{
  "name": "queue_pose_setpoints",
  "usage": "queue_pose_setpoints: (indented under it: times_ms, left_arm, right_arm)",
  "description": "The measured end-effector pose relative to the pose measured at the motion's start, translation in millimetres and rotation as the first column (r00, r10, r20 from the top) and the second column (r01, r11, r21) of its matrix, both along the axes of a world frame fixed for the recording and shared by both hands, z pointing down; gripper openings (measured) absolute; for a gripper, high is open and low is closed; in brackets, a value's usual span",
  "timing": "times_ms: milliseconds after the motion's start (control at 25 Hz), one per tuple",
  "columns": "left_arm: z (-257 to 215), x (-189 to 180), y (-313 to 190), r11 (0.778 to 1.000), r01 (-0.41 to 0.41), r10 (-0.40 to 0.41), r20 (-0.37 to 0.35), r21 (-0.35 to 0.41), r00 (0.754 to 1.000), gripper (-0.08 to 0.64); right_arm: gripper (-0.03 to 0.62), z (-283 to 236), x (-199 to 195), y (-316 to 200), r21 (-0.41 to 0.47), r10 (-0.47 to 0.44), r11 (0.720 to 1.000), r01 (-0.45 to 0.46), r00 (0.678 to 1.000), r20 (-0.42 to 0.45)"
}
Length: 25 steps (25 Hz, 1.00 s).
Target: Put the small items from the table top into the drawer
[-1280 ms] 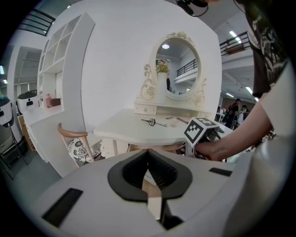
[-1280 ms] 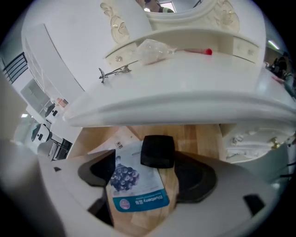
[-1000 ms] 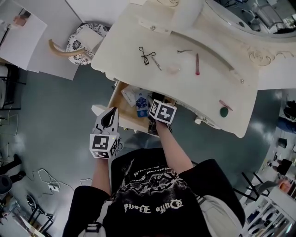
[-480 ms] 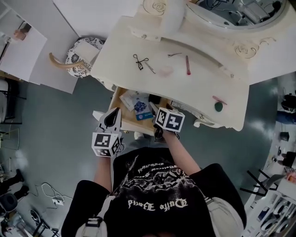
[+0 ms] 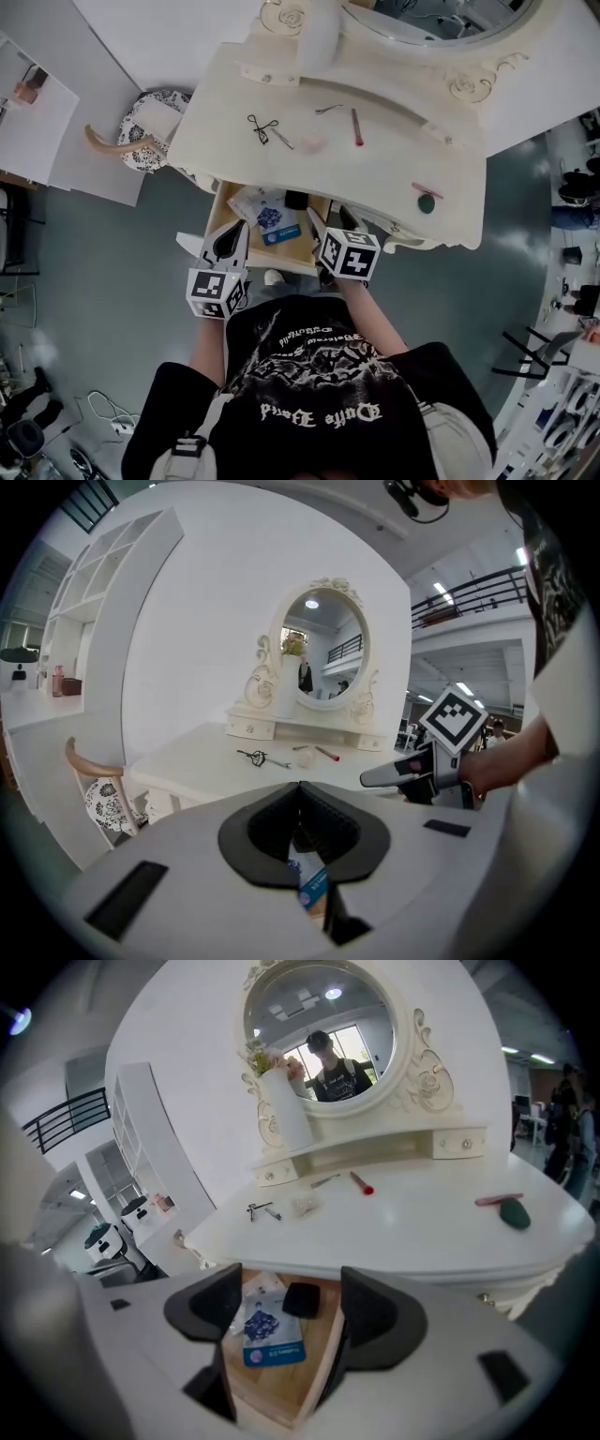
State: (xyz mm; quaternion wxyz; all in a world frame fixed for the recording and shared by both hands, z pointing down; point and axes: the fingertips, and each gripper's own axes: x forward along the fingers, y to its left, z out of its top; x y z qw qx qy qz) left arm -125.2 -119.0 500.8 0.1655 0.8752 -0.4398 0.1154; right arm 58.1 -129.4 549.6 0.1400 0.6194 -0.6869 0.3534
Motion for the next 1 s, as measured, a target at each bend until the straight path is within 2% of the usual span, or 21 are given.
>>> queue_pose_setpoints:
  times_ms: [200, 400, 520, 680, 1000]
  left_arm:
    - [-1.0, 16.3, 3.2, 0.999, -0.043, 0.043, -0.002, 0.006, 0.999, 0.015]
    - [-0.9, 26.0, 2.1, 0.998, -0.064, 0.064, -0.005, 0.005, 0.998, 0.015]
    - [-1.7, 31.2, 1.2, 0.997, -0.071, 0.072, -0.008, 0.005, 0.997, 0.015]
    - [-1.7, 40.4, -0.9, 0.996, -0.086, 0.086, -0.006, 0.009, 0.996, 0.015]
    - [-2.2, 56.0, -5.6, 0.995, -0.103, 0.103, -0.008, 0.014, 0.995, 0.015]
  right_arm:
    - [0.188, -15.7, 12.4, 7.4, 0.076, 0.011, 0.997, -0.012, 1.000, 0.009]
    - [0.114, -21.1, 22.9, 11.1, 0.113, 0.023, 0.993, -0.026, 0.999, 0.021]
    - [0.019, -28.6, 29.9, 12.8, 0.162, 0.023, 0.987, -0.022, 1.000, -0.001]
    - [0.009, -38.7, 40.7, 11.6, 0.216, 0.020, 0.976, -0.015, 1.000, -0.023]
    - [0.008, -38.9, 56.1, 15.9, 0.226, 0.018, 0.974, 0.000, 0.997, -0.079]
